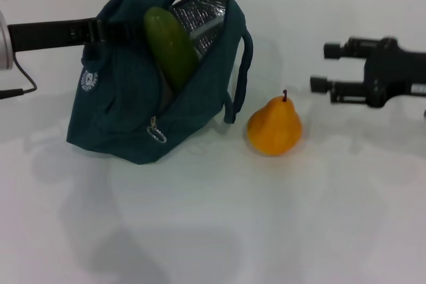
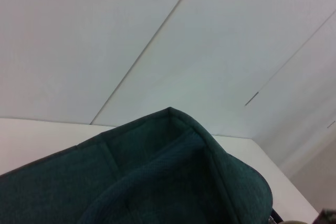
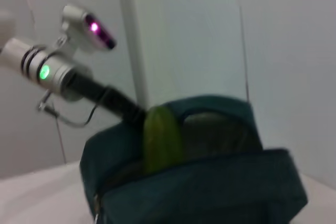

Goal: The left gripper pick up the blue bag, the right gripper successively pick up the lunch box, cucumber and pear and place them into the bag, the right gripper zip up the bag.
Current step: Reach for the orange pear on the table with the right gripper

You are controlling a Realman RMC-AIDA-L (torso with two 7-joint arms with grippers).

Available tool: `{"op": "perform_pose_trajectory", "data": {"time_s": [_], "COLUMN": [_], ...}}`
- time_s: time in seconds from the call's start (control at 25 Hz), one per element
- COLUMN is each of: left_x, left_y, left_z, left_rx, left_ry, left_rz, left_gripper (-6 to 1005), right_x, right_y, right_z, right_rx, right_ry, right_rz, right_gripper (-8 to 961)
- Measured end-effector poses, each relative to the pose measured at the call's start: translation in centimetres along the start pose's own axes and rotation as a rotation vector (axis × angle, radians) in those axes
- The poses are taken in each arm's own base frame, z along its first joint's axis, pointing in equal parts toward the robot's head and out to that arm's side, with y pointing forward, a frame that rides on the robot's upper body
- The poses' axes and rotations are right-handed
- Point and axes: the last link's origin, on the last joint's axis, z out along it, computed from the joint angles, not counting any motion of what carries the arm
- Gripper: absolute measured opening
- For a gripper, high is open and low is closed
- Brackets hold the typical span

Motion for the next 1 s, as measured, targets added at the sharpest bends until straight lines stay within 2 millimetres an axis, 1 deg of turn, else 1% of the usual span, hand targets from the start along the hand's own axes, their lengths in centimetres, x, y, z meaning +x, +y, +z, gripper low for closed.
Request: {"op": "perform_pose_trajectory", "data": {"time_s": [0.16,0.36,0.6,0.64,1.0], "left_x": [0.1,0.2,0.3,0.3,0.3], "left_y": [0.1,0.1,0.1,0.1,0.2], "left_z": [0.1,0.2,0.2,0.2,0.3], "left_rx": [-0.004,-0.005,-0.006,-0.006,-0.009], "left_ry": [0.002,0.003,0.007,0.008,0.011], "left_rz": [0.002,0.003,0.004,0.004,0.012], "left_gripper": [47,47,47,47,47], "right_x": [1.0,1.8,2.2,2.6,3.1], "right_y": [1.3,2.0,1.9,1.8,1.4], "right_z": [1.1,2.6,3.3,3.5,4.7], "right_rx": [-0.033,-0.028,-0.008,0.002,0.017], "right_ry": [0.037,0.054,0.063,0.071,0.082], "right_rz": [-0.016,-0.013,-0.008,0.005,0.021], "right_gripper": [703,702,694,693,596]}}
